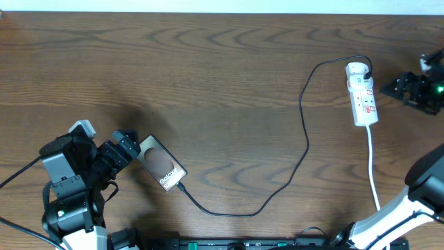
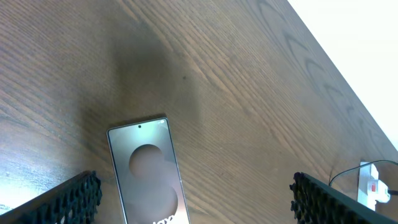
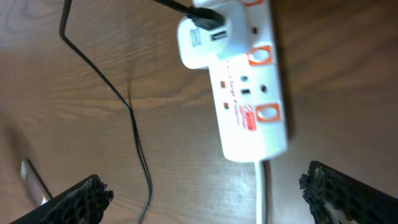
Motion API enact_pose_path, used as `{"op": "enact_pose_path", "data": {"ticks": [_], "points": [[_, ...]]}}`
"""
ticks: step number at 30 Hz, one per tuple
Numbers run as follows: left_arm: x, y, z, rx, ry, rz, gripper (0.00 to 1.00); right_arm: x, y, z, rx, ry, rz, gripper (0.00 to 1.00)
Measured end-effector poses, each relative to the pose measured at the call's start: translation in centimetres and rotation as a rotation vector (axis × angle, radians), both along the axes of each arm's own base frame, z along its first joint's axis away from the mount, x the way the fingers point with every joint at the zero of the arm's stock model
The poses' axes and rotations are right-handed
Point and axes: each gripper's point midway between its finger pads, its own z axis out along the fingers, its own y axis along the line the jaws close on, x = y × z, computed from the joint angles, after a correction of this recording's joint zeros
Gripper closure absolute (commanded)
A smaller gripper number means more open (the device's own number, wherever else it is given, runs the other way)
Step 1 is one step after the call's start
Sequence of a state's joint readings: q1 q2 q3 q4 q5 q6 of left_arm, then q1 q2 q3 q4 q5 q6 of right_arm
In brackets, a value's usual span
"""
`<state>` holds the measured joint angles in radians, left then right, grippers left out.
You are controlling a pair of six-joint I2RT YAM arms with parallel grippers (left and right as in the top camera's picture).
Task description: Plug charger to phone and switch on socket
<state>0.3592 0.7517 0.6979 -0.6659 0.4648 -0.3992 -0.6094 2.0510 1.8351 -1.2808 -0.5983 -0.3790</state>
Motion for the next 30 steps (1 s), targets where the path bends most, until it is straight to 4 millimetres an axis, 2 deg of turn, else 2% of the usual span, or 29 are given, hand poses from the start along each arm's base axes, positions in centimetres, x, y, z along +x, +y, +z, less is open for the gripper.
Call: {"op": "enact_pose_path", "data": {"ticks": [9,19,25,30], "points": [[0.0,0.0,0.0,0.000,0.000,0.000,0.04,2.3,1.3,-3.3,0.029,-0.042,0.102,0.01],[0.0,0.0,0.0,-0.001,0.001,0.000,0.04,5.2,1.3,-3.8,-0.118,-0.104,0.153,0.01],[-0.1,0.0,-0.1,-0.002,0.005,0.001,0.04,6.2,2.0,-4.2,-0.177,-0.098,0.165,0.01],[-0.1,0.0,-0.2,-0.004,0.011,0.001,0.04,6.4,1.8,-4.2,-0.187,-0.090,0.142,0.01]]}}
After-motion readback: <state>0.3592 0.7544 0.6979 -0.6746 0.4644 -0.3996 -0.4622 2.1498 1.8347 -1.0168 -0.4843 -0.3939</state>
